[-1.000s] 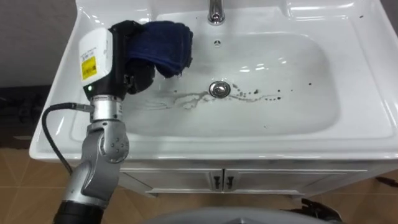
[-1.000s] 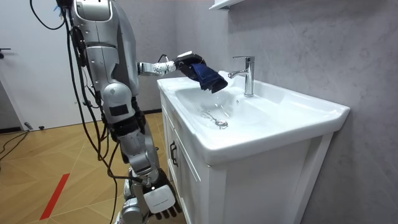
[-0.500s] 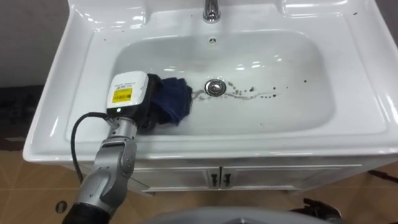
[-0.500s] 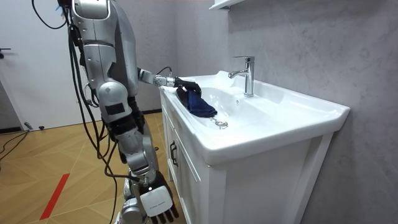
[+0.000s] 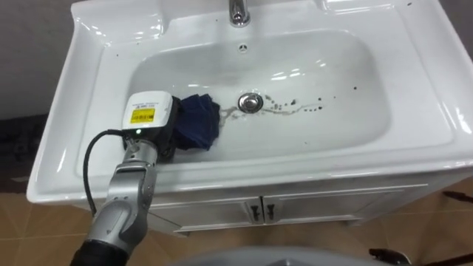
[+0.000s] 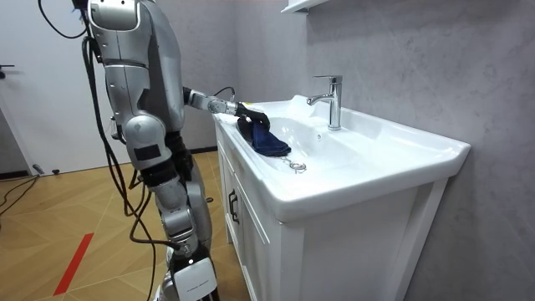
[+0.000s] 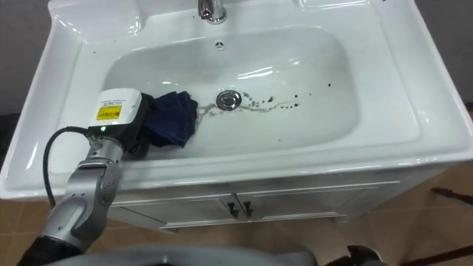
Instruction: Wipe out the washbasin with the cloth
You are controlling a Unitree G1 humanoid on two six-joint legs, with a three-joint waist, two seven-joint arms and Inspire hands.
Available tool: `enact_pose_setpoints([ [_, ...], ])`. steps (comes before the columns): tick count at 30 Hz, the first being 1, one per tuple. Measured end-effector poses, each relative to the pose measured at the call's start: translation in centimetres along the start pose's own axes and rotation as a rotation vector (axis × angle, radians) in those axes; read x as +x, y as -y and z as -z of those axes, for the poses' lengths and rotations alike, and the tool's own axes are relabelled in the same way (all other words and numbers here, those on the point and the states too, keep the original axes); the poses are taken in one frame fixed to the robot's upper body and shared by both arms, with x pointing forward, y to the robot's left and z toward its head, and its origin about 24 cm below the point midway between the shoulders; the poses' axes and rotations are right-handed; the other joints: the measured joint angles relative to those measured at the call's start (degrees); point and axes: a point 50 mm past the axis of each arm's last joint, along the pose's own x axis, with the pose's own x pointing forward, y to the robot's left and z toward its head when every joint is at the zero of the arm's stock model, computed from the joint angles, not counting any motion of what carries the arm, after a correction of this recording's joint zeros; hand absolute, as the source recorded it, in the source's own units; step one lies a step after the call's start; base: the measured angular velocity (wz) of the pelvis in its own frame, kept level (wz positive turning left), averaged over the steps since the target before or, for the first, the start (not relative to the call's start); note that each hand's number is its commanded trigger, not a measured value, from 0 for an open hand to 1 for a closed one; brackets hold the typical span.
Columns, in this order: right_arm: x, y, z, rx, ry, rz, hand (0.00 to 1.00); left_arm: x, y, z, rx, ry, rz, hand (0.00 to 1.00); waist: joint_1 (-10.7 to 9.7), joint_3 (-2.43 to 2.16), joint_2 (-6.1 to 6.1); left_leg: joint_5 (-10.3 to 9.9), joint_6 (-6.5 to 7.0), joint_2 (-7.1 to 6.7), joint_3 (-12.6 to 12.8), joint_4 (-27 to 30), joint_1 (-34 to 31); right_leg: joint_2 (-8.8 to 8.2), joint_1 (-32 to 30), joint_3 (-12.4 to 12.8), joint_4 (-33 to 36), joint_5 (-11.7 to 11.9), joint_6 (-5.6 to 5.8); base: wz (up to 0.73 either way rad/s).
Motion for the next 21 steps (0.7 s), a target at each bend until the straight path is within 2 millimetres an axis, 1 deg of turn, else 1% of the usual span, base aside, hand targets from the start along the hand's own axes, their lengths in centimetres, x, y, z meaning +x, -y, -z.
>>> enact_pose_setpoints([
  [9,0.01,-0.04,0.11,-0.001,-0.012,0.014,0.0,0.33,-0.05,0.0,-0.008,-0.009,0.05,1.0,-0.59,0.11,-0.11,0.0,0.0,-0.02,-0.11,0.78,0.14,-0.04,0.34,0.03,-0.02,-0.37,-0.22,0.0],
  [12,0.01,-0.19,0.09,0.0,-0.012,0.012,0.0,0.53,0.05,0.1,-0.007,-0.016,0.071,1.0,-1.03,0.46,-0.32,0.0,0.0,-0.02,-0.06,0.76,0.84,-0.06,0.9,0.13,0.0,-0.58,-0.27,0.0],
  [15,0.01,-0.22,0.24,-0.001,-0.017,0.01,0.0,0.64,0.01,0.12,-0.019,-0.023,0.088,1.0,-1.21,0.5,-0.36,0.0,0.0,-0.07,-0.02,0.74,1.03,-0.18,0.8,0.23,0.08,-0.95,-0.22,0.0],
  [21,-0.01,-0.29,0.55,-0.01,-0.037,0.007,0.0,0.64,0.17,0.12,-0.049,-0.03,0.112,1.0,-1.22,0.49,-0.38,0.0,0.0,-0.16,0.25,0.51,1.02,-0.31,0.5,0.13,0.16,-0.98,-0.24,-0.01],
])
